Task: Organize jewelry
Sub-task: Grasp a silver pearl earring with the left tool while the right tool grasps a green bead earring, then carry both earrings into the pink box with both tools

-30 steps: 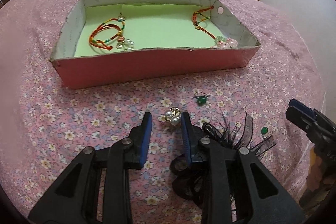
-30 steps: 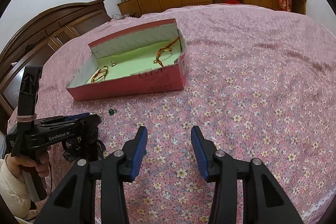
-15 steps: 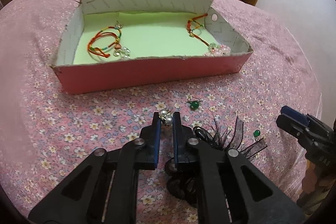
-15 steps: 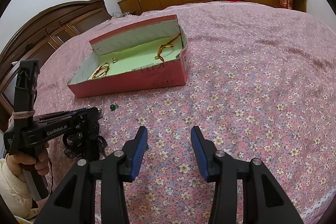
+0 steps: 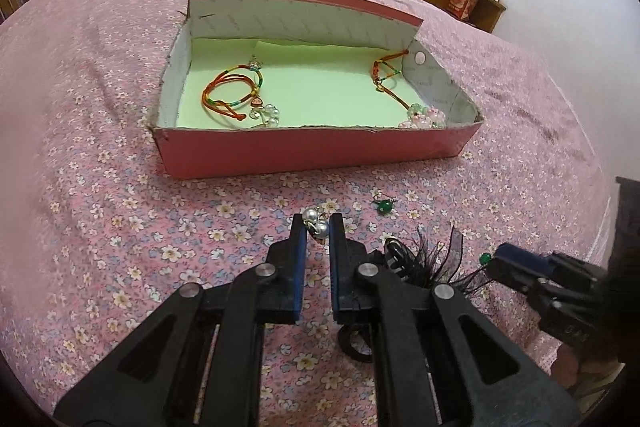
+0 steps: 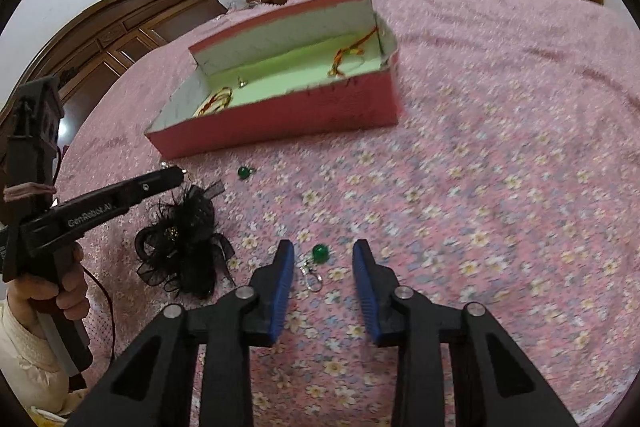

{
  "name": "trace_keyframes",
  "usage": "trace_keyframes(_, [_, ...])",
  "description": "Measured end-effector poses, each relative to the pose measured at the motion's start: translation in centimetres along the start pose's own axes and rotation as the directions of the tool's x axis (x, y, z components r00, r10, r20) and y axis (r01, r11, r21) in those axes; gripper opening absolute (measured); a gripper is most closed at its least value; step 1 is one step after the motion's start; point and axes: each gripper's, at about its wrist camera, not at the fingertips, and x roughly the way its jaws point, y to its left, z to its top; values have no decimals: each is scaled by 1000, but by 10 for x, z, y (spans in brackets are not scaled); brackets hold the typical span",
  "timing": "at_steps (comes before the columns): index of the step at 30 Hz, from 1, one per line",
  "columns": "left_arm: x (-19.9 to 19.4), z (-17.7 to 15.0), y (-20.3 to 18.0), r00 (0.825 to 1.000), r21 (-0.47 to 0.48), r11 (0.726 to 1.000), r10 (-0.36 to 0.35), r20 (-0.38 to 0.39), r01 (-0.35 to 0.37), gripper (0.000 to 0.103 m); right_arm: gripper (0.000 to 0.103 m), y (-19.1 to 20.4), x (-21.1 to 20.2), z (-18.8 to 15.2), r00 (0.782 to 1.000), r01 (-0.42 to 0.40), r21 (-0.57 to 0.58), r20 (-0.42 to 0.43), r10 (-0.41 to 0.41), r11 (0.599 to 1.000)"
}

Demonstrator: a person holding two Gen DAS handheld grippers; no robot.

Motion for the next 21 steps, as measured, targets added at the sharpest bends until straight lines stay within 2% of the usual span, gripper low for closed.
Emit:
trace_keyframes(5, [-3,-1,3,1000,-7,1000,-3,9,3,2,27,5,9,0,1000,-12,-2,-11,12,1000])
trace_keyframes(7, [-4,-1,4,1000,-8,1000,-4,11,4,2,19,6,14,0,1000,-12,-8,-20,12,1000])
trace_keyframes(8, [-4,-1,4,1000,-8,1000,-4,11,4,2,11,7,16,0,1000,-13,-9,-25,13,1000])
trace_keyframes(21, [-12,0,3,1000,-13,1000,-2,29,2,2,11,10,3,0,999,-29,-27,31,30,999])
